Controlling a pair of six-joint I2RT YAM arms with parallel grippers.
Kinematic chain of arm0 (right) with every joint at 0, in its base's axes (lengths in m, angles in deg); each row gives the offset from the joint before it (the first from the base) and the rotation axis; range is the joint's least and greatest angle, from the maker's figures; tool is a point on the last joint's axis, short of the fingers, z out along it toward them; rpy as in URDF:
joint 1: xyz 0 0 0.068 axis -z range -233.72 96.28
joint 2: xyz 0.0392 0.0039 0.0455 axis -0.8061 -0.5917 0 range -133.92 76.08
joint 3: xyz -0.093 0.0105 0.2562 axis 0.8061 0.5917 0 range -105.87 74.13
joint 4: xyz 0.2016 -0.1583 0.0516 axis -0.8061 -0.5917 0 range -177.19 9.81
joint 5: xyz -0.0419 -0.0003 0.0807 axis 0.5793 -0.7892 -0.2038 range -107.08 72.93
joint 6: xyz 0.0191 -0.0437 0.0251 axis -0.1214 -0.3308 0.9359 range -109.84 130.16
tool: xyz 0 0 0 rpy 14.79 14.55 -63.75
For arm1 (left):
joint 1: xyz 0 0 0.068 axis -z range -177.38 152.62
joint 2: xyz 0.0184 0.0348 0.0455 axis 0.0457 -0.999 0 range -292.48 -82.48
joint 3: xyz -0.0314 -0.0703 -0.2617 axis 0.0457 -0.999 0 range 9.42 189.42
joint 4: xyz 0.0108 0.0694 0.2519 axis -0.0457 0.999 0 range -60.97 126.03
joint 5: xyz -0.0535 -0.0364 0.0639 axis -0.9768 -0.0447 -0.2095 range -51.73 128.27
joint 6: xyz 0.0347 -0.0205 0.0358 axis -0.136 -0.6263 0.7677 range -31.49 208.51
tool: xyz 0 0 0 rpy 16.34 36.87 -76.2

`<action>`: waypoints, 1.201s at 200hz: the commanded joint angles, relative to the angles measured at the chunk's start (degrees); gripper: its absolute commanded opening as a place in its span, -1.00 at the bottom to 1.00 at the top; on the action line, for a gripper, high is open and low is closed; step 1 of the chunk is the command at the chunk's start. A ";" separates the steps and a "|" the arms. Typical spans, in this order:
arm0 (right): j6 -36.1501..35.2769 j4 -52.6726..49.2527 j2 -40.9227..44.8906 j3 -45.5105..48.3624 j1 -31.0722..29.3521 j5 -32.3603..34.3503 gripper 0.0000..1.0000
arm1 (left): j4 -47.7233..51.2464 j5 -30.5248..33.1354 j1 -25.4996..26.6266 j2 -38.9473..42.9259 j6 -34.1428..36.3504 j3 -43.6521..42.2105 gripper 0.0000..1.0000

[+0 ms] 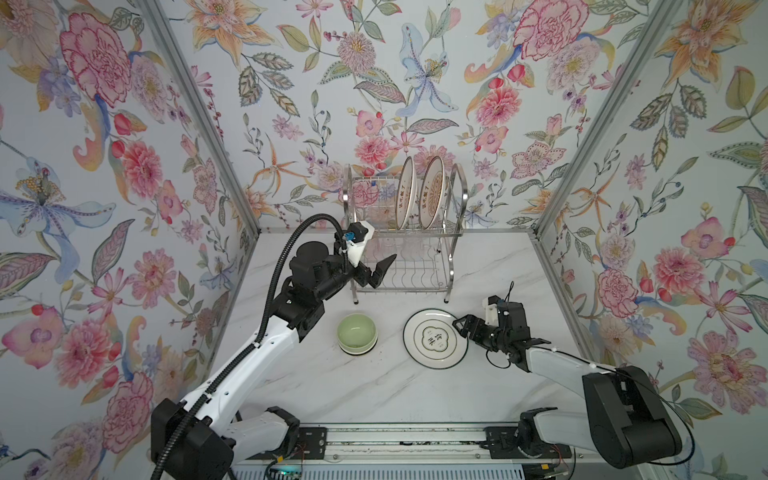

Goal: Unload the mixed dishes from the dish rack
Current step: 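Set the white plate flat on the table, open right gripper, while left reaches rack, then close the left gripper on the rim of the nearest orange-sunburst plate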

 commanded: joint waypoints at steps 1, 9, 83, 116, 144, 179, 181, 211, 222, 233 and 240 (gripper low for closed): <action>-3.13 -7.40 3.67 -1.88 -0.17 5.62 0.80 | 1.41 1.04 -0.65 -0.16 -0.37 2.73 0.98; -3.79 -8.80 5.18 -2.10 -0.15 6.84 0.82 | 1.29 1.38 -0.61 -0.07 -0.48 2.90 0.98; -16.28 -8.09 22.19 -2.82 -4.03 10.84 0.98 | -3.75 -0.76 -0.56 -7.03 -3.69 9.24 0.72; -23.27 -4.48 26.08 -4.16 -7.98 12.18 0.98 | -4.14 0.00 0.31 -12.64 -2.41 14.52 0.57; -24.95 -3.13 26.43 -6.42 -10.78 13.33 0.98 | -3.07 0.79 1.74 -17.50 -0.95 19.64 0.53; -25.62 -1.94 25.71 -7.96 -13.30 15.06 0.98 | -2.55 2.31 3.90 -23.52 -0.36 24.76 0.47; -25.59 -1.58 25.77 -7.93 -13.37 15.08 0.98 | -2.47 2.47 4.09 -23.76 -0.34 25.05 0.46; -24.66 5.16 27.48 -6.53 -14.74 13.88 0.98 | -2.72 7.37 5.92 -26.64 0.98 28.05 0.34; -24.63 6.79 28.09 -6.09 -15.06 14.12 0.98 | -2.98 9.56 6.24 -27.39 0.91 28.81 0.25; -24.69 7.82 28.49 -5.90 -15.15 14.07 0.98 | -3.38 11.82 6.29 -28.06 0.36 29.36 0.16; -24.85 7.90 28.61 -5.90 -15.15 14.22 0.98 | -3.82 13.14 6.29 -28.23 0.04 29.50 0.12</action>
